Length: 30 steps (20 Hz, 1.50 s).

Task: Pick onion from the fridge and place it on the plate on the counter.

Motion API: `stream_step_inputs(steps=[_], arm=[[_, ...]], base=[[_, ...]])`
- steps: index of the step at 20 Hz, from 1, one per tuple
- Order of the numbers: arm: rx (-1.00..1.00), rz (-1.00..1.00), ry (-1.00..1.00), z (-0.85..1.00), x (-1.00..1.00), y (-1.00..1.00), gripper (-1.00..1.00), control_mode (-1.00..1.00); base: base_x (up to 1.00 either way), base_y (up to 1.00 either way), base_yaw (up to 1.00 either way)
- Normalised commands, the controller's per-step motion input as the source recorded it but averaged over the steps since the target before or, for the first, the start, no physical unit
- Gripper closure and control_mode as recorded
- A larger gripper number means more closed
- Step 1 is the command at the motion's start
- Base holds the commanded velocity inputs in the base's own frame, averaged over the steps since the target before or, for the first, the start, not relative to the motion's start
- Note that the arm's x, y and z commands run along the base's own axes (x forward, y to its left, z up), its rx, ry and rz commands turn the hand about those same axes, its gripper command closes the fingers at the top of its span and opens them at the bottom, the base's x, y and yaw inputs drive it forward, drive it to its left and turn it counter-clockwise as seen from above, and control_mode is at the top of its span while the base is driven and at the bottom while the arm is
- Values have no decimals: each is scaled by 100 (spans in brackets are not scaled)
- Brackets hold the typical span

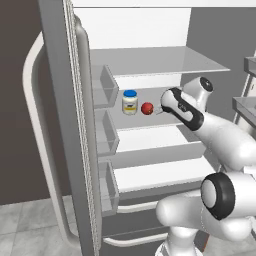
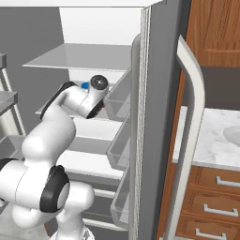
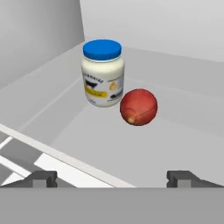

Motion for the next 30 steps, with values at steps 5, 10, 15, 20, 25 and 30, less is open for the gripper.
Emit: stream_step_inputs(steps=[5,10,15,20,25,30], arm=[[2,3,-8,-42,11,0,-100,-100],[2,2,-4,-21,25,0,-100,-100],[2,3,0,0,25,0,-100,-100],[1,4,0,0,21,0,-100,-100],[0,8,0,0,0,0,-100,-100],[0,4,0,0,10,0,-100,-100]], base=[[0,0,0],[0,0,0],[0,0,0],[0,0,0],[0,0,0],[0,0,0]])
